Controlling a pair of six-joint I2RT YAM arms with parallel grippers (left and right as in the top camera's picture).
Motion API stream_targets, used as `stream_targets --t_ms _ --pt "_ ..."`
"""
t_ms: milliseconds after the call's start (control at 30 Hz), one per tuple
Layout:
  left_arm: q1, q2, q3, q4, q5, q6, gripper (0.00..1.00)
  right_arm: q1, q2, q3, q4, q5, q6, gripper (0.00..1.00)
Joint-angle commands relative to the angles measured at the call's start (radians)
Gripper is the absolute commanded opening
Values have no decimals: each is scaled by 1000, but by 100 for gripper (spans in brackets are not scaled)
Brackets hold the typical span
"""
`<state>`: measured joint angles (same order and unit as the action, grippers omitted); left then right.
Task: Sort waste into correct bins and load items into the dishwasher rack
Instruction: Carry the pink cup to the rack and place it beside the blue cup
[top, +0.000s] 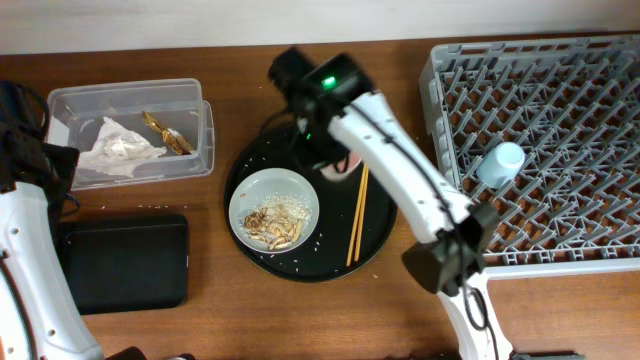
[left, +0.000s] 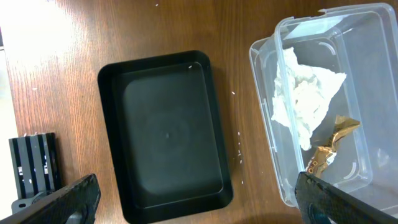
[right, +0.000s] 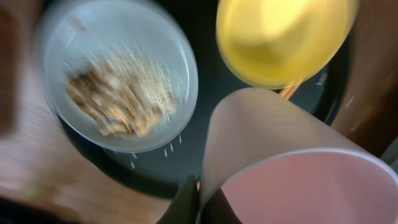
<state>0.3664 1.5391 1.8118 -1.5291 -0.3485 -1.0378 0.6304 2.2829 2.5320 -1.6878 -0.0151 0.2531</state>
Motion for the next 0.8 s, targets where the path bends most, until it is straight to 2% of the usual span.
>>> stream_targets --t_ms 0,100,133,200,300,367,400,433,500,600,767 --pt "3 -7 3 -2 -6 -9 99 -179 -137 118 -11 -46 -55 4" --pt "3 -7 3 -2 -6 -9 99 -529 -266 118 -11 -299 -146 4" --pt "3 -7 3 -2 -6 -9 99 -654 -276 118 -11 -300 -204 4" --pt "3 -7 3 -2 -6 -9 99 -802 -274 94 -11 -299 -375 4" --pt "3 -7 3 -2 -6 -9 99 -1047 -259 18 33 -383 -389 4" --pt "3 -7 3 -2 -7 -9 99 -1124 -259 -23 46 -624 -572 4" --pt "3 -7 3 -2 -6 -9 99 -1205 -259 -123 81 -777 -661 4" --pt "3 -7 3 -2 -6 -9 99 -1225 -259 -174 109 -795 -661 4" --pt "3 -7 3 -2 -6 -9 99 -1302 -259 -409 257 -949 -668 4" --pt "3 -7 3 -2 -7 -9 99 -1378 -251 -661 432 -1135 -667 4" --pt "3 -7 3 -2 -6 -9 99 -1402 -200 -817 596 -1283 -668 4"
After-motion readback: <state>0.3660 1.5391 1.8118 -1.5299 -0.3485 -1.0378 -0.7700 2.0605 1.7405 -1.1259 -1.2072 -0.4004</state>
